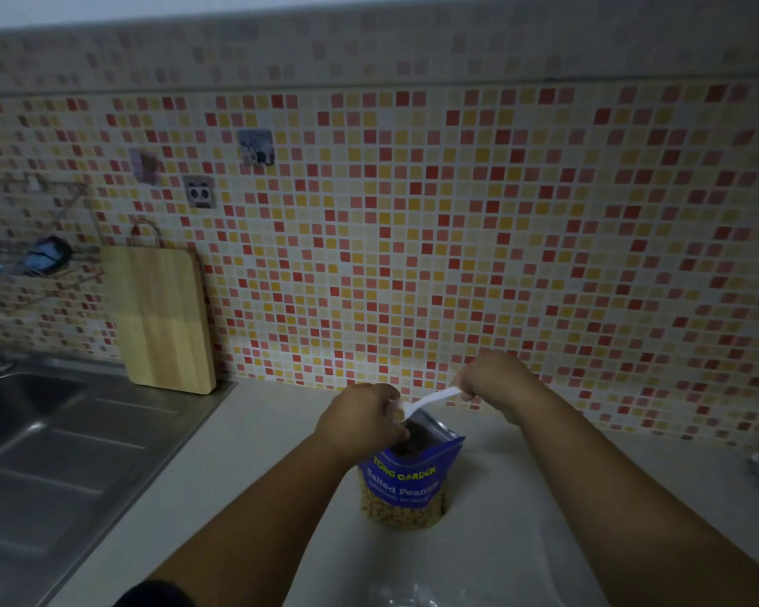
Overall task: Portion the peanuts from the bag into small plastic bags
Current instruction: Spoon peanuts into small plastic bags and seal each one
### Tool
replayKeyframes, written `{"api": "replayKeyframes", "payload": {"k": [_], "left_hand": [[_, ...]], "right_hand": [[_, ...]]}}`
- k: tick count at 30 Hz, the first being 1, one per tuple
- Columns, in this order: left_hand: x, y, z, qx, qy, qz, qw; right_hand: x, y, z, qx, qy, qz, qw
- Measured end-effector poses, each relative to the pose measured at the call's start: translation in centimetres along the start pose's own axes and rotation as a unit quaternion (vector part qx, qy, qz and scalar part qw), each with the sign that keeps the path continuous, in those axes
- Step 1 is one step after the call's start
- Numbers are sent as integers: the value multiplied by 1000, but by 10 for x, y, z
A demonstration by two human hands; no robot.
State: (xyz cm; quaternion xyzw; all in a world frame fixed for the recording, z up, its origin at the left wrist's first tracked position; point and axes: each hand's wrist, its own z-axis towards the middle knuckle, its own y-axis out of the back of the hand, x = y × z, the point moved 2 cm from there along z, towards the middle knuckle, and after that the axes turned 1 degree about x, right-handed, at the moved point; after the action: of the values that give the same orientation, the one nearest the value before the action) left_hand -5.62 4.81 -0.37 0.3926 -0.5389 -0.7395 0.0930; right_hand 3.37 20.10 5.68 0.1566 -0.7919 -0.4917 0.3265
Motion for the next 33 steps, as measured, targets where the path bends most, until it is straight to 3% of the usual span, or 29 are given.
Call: {"api": "replayKeyframes", "payload": {"k": [8,11,13,17,20,23,26,30,33], "left_hand": [[-1,-2,1,-71,3,-122,990],[1,0,0,-100,11,-167,981],[5,2,1,-118,11,-192,974],[12,5,2,-131,27,-258,957],[20,6,3,-135,39,-265,954],[26,7,2,-134,41,-278,950],[28,12,0,-128,47,-282,950],[31,11,-5,-68,62,-281,955],[32,2,-9,-21,77,-262,962]], "right_hand": [[56,9,-35,-103,238,-106,960],[82,10,-38,-59,224,-256,939],[92,13,-41,-81,240,-309,917],[83,33,-59,-204,300,-264,894],[64,53,-67,-242,263,-171,918],[45,60,-46,-192,151,-57,968],[24,32,-25,-109,34,-48,992],[29,-35,-2,21,93,-199,975],[29,-65,1,89,75,-207,971]]}}
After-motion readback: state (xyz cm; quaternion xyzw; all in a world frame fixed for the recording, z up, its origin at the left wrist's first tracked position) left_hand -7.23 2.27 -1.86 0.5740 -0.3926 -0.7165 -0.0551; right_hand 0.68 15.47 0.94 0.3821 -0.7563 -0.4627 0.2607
